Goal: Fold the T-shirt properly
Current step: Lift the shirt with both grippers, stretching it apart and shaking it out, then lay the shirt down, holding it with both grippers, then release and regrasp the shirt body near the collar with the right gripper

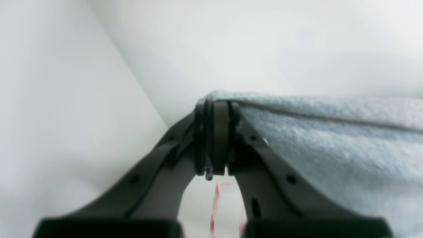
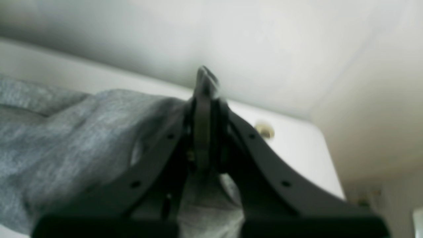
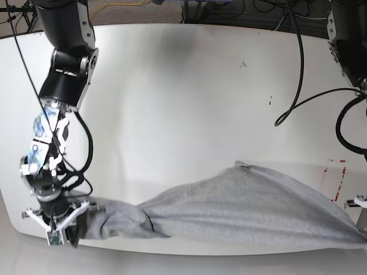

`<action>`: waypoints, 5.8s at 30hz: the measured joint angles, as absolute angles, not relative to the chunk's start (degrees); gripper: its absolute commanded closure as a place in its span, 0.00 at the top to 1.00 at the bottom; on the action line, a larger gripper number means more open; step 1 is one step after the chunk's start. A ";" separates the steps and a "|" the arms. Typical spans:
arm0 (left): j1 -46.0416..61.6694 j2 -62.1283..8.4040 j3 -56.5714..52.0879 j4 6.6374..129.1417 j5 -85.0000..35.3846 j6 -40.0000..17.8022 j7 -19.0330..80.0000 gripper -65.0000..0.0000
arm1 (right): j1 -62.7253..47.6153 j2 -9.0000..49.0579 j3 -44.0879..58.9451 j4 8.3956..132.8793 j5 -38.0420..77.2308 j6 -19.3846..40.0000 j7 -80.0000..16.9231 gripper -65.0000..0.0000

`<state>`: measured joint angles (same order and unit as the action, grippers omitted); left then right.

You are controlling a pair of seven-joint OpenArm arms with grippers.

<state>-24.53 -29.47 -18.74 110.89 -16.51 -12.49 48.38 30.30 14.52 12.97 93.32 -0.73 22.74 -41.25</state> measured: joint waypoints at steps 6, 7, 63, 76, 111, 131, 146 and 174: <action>-11.40 -27.64 -26.72 111.74 -16.23 -18.63 48.71 0.00 | 17.78 11.40 17.28 99.22 -1.45 22.00 -41.89 0.00; -9.47 -27.05 -27.51 112.12 -15.75 -19.46 48.86 0.00 | 15.73 10.76 17.63 100.25 -1.48 22.00 -41.74 0.00; 25.54 -19.29 -38.70 106.54 -15.03 -31.14 47.57 0.00 | -15.42 -2.98 20.53 111.87 -1.72 24.23 -37.12 0.74; 25.54 -19.33 -38.52 106.54 -15.00 -31.14 47.55 0.00 | -11.46 -3.14 0.97 111.18 -2.33 28.71 -36.86 0.74; 25.39 -19.07 -38.46 106.54 -11.38 -31.14 47.57 0.00 | 1.08 -4.27 -8.01 87.33 -12.27 28.62 -32.08 0.74; 25.10 -19.07 -38.46 106.54 -11.38 -31.14 47.57 0.00 | 2.87 -0.27 -7.77 87.02 -11.88 22.46 -29.36 0.74; 25.06 -19.05 -36.25 106.54 -11.18 -31.16 47.57 0.00 | 3.01 0.38 -8.34 87.35 -11.81 20.56 -29.58 0.74; 25.02 -19.09 -36.27 106.52 -11.16 -31.14 47.57 0.00 | 4.03 -3.14 -7.92 79.50 -11.84 20.29 -25.93 0.74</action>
